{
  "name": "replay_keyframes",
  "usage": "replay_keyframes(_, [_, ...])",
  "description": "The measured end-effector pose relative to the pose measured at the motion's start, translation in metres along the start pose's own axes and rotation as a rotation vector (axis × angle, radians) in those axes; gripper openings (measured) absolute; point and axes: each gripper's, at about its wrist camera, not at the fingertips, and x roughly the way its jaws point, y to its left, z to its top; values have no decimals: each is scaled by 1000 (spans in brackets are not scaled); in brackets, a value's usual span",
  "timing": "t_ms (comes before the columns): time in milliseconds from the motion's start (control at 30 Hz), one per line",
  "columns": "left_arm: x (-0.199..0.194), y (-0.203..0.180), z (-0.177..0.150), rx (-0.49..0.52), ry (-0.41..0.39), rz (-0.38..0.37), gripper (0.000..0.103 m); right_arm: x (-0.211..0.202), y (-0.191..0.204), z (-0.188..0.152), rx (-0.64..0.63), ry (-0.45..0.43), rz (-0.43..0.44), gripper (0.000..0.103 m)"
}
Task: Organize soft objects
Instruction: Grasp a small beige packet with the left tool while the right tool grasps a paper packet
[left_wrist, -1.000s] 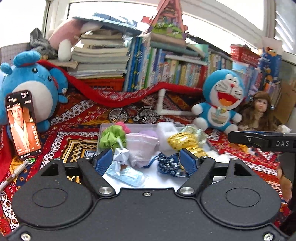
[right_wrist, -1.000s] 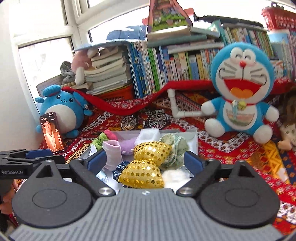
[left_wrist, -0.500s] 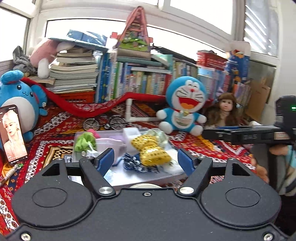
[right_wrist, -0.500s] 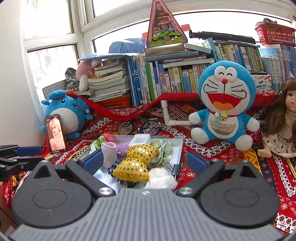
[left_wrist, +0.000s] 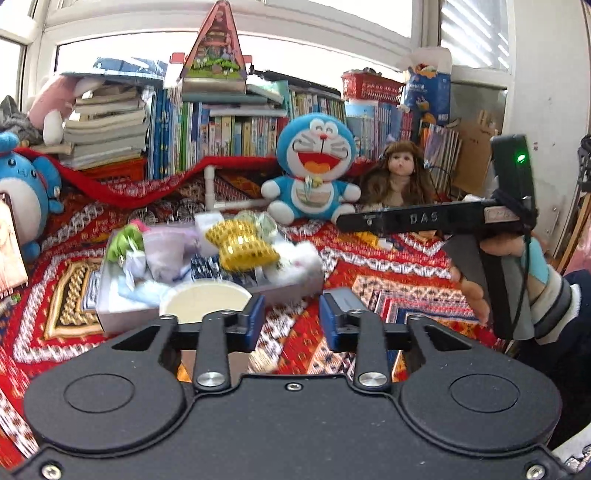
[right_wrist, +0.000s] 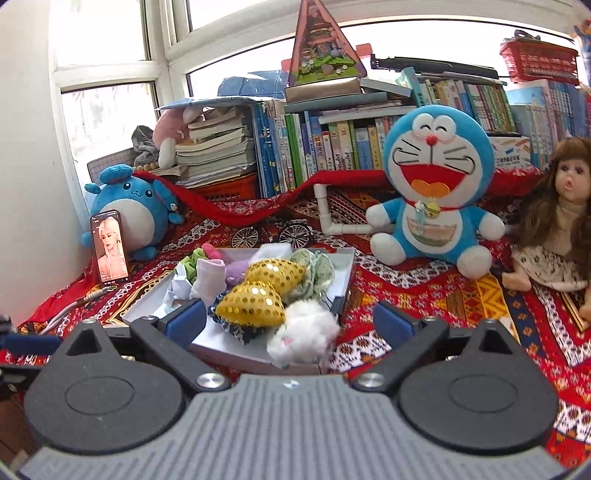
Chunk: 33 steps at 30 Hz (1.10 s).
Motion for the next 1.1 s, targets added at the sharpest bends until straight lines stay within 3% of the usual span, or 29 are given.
replay_keyframes(100, [15,-10,-15,-18,34,39,21,-6,-3,-15,0,-10,-10,100])
replay_keyframes(233, [37,-18,-28,-50,68,106,20,-13,-9,-31,11,-19,-12,98])
replay_keyframes(700, [96,-40,-52,-38,51,385,21,-32,-10,-73,27,-83,67,97])
replay_keyframes(1100, [126,-53,-63,8,65,497,22,-32,-19,-78,74,-90,93,97])
